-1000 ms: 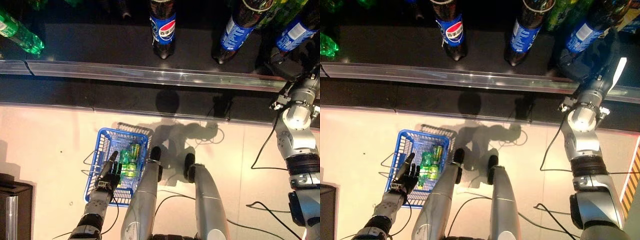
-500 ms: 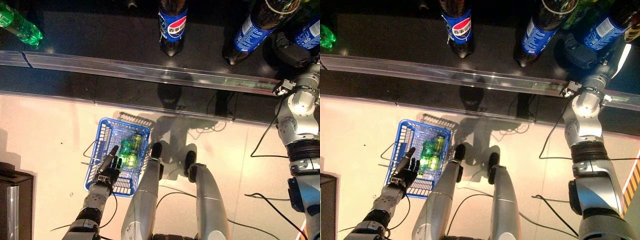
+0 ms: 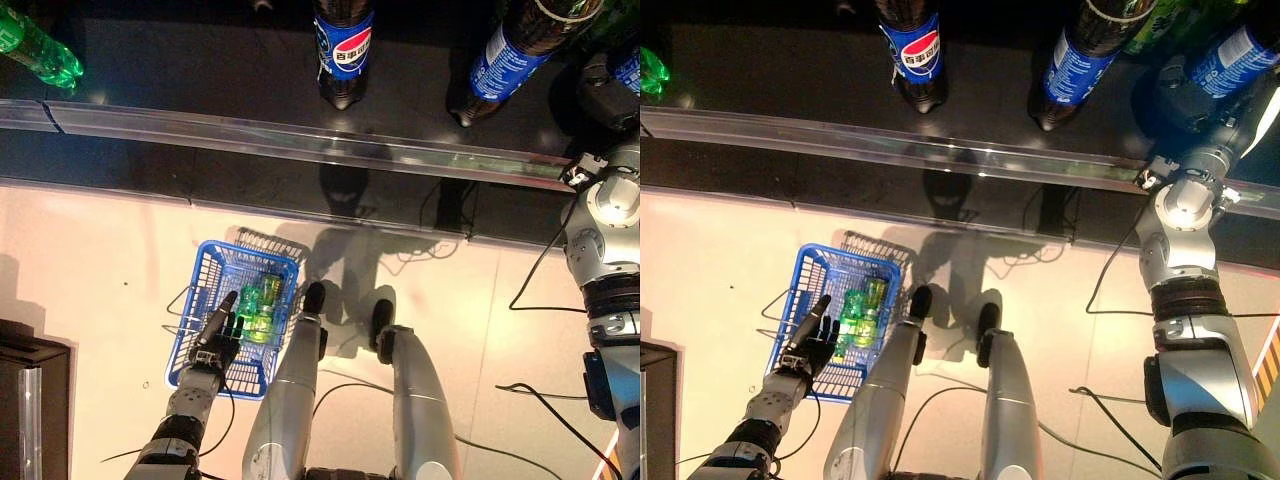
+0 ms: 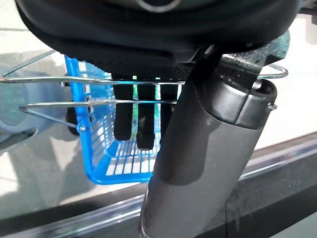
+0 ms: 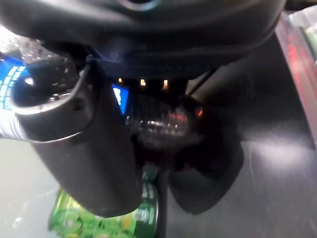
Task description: Pick up the drink and place into the basket.
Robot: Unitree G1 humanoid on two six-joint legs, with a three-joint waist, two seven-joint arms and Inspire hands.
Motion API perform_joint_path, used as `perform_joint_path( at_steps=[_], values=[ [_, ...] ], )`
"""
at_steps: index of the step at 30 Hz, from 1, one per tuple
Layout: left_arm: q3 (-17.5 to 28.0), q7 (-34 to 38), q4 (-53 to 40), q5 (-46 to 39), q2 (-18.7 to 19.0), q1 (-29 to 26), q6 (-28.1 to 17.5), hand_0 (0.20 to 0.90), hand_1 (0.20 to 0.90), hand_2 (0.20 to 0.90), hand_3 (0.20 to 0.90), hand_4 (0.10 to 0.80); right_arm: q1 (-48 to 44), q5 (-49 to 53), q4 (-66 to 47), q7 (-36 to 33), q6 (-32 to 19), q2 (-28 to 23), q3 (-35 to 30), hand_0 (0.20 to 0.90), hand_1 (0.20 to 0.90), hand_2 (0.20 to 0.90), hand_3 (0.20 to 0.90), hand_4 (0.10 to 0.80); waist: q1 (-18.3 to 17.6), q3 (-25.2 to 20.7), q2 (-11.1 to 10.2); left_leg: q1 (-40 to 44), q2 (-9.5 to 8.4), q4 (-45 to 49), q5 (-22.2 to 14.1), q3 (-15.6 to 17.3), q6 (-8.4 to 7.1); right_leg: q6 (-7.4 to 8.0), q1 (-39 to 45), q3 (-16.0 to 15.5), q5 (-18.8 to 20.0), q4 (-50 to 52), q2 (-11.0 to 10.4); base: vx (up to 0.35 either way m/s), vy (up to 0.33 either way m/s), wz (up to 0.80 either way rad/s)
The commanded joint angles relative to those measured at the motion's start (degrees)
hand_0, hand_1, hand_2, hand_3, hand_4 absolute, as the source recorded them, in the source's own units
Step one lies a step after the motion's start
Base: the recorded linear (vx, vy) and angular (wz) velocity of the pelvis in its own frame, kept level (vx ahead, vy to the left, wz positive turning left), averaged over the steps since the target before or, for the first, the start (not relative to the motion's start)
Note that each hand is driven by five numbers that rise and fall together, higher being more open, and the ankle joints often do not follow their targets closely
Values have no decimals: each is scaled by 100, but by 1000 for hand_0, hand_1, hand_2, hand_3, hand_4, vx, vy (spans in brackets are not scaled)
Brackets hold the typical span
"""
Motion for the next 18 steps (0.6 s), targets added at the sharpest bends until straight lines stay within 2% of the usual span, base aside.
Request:
perform_joint_path(
  at_steps=[1,9,14,18],
  values=[
    [219,-380,-524,-156,739,193,-614,300,300,300,200,100,-711,-702,-420,-818,-1071,-757,-165,300,300,300,200,100,41,-131,154,539,-419,218,-839,459,685,276,399,-111,479,-940,321,0,0,0],
    [157,-339,-563,-300,749,150,-636,300,300,300,200,100,-583,-1487,-496,-2116,-1574,-841,-530,300,300,300,200,100,-19,-131,230,640,-421,146,-833,481,706,315,475,-62,486,-997,298,-14,4,0],
    [196,-307,-614,-333,774,163,-629,300,300,300,200,100,-386,-1883,-650,-2488,-1663,-983,-680,300,300,300,200,100,-84,-131,223,700,-421,133,-809,507,715,317,538,-27,535,-1054,286,-17,6,0],
    [302,-322,-611,-356,806,209,-574,300,300,300,200,100,-32,-1948,-998,-2428,-1762,-1026,-907,300,300,300,200,100,-155,-135,205,771,-417,188,-908,534,736,324,598,6,473,-1016,294,0,0,0]
  ],
)
